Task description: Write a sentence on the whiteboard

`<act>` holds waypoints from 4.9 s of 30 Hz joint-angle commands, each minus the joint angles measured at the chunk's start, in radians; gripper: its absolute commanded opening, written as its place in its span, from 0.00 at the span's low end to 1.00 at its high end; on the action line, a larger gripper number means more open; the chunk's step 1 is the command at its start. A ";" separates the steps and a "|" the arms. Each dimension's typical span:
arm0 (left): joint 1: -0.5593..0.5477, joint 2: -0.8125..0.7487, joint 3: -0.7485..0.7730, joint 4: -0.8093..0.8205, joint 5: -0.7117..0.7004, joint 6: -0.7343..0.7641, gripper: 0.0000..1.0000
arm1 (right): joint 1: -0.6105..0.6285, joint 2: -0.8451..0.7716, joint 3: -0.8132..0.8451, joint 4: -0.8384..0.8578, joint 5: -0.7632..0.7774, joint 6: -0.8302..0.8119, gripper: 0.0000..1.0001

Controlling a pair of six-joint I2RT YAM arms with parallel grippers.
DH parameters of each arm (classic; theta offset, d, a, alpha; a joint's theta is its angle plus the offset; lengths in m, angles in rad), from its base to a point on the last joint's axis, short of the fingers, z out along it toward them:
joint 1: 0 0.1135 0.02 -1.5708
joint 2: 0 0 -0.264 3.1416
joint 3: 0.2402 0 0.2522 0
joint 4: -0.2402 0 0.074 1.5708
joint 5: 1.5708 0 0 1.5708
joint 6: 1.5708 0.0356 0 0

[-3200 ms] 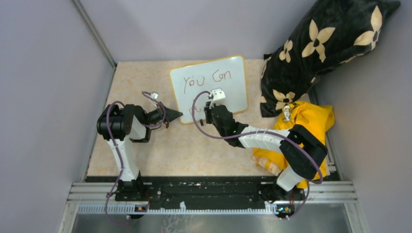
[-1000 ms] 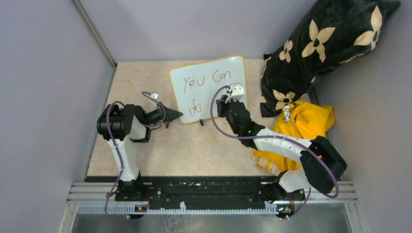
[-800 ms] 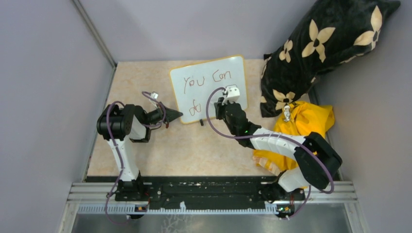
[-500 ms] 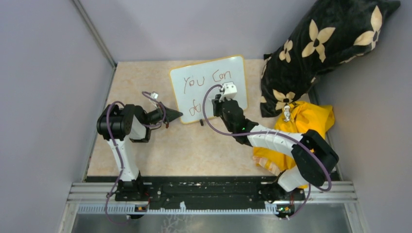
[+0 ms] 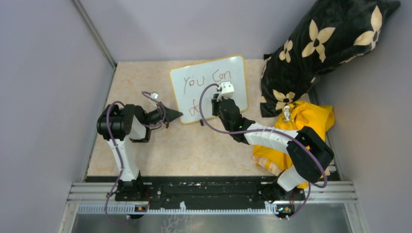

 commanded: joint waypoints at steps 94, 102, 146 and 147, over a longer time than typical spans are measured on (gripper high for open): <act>-0.010 0.013 0.009 0.011 0.015 -0.008 0.00 | -0.015 -0.043 -0.063 0.026 0.057 0.087 0.00; -0.010 0.013 0.009 0.012 0.016 -0.008 0.00 | -0.020 -0.066 -0.082 0.028 0.043 0.088 0.00; -0.011 0.013 0.011 0.008 0.017 -0.010 0.00 | -0.068 -0.027 -0.016 0.043 -0.019 0.084 0.00; -0.010 0.014 0.011 0.009 0.017 -0.010 0.00 | -0.067 -0.030 -0.023 0.042 -0.019 0.086 0.00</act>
